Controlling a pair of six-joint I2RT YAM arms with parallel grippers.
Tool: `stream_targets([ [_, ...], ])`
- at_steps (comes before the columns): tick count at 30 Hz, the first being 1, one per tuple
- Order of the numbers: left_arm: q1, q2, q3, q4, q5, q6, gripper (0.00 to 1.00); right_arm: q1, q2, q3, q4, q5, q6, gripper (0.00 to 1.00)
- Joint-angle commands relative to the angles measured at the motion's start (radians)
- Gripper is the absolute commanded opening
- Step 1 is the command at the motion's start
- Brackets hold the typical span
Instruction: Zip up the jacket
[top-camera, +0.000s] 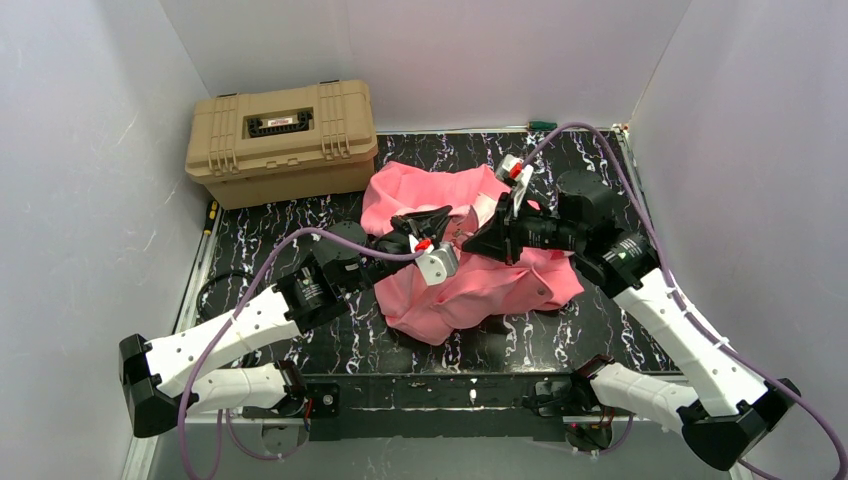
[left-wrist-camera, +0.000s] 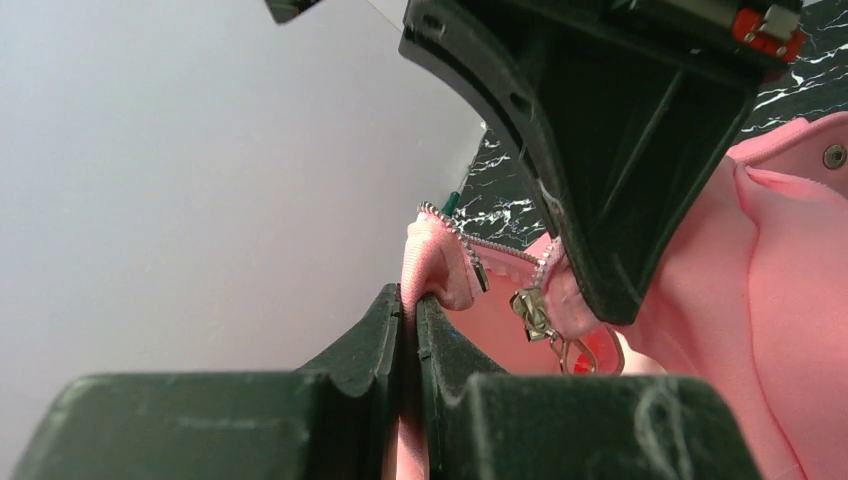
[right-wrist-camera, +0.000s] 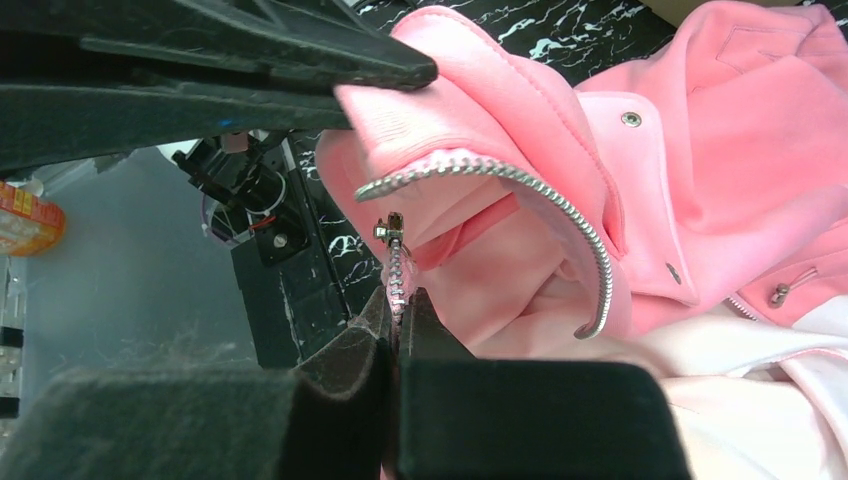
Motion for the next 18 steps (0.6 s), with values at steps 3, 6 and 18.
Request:
stream_targets([
  [3, -0.006, -0.036, -0.001, 0.065, 0.032, 0.02, 0.0, -0.002, 0.02, 0.036, 0.08, 0.001, 0.048, 0.01],
  [6, -0.006, -0.039, -0.009, 0.065, 0.031, 0.033, 0.0, -0.002, 0.031, 0.051, 0.08, 0.003, 0.051, 0.01],
  [18, -0.016, -0.029, -0.044, 0.105, 0.038, 0.127, 0.0, -0.002, 0.032, 0.074, 0.06, 0.002, 0.08, 0.01],
])
